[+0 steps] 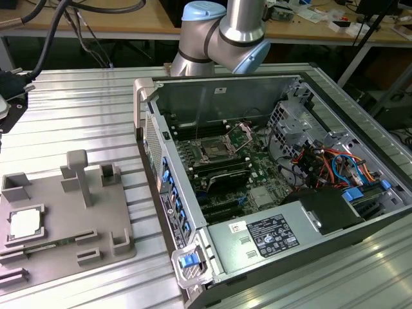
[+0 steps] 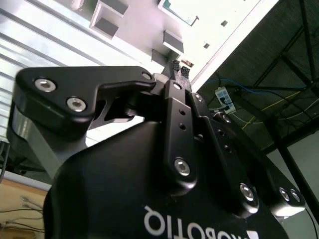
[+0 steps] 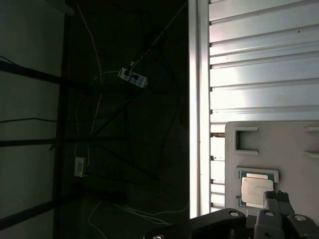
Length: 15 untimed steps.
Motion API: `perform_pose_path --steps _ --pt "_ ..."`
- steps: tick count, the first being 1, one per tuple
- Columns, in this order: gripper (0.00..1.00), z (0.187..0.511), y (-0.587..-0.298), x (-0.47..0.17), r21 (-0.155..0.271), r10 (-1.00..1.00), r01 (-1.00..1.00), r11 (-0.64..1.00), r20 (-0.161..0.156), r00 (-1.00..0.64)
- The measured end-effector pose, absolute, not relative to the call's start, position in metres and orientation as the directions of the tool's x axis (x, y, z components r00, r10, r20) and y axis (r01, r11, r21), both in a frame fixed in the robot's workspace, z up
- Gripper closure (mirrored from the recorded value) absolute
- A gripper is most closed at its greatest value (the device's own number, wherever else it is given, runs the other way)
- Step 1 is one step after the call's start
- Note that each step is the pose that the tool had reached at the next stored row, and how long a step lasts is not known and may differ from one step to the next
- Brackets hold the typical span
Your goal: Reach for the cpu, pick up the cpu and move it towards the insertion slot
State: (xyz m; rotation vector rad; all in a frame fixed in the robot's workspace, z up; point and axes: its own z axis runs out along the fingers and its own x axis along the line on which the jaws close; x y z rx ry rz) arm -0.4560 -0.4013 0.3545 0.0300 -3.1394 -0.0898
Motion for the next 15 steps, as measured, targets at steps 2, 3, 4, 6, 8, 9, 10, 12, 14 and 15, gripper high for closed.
perform_pose_path --steps 2,3,4,6,8,9,10,12,14,15 --pt "0.89 0.3545 -0.4014 -0.4561 0.057 -0.019 -0.019 0.998 0.000 -1.000" --pt "0.82 0.3545 -0.4014 -0.4561 0.057 -0.019 -0.019 0.998 0.000 -1.000" --pt "0.82 0.3544 -0.4014 -0.4561 0.057 -0.019 -0.019 0.998 0.000 -1.000" --pt "0.81 0.3544 -0.4013 -0.4561 0.057 -0.019 -0.019 0.998 0.000 -1.000" --pt "0.73 0.3543 -0.4014 -0.4561 0.057 -0.019 -0.019 0.998 0.000 -1.000" --pt "0.68 0.3543 -0.4014 -0.4561 0.057 -0.019 -0.019 0.998 0.000 -1.000" --pt "0.61 0.3540 -0.4014 -0.4561 0.057 -0.019 -0.019 0.998 0.000 -1.000" --pt "0.61 0.3534 -0.4017 -0.4563 0.057 -0.019 -0.019 0.998 0.000 -1.000" --pt "0.61 0.3525 -0.4033 -0.4568 0.057 -0.020 -0.020 0.998 0.001 -1.000" --pt "0.61 0.3515 -0.4046 -0.4570 0.057 -0.022 -0.022 0.998 0.001 -1.000"
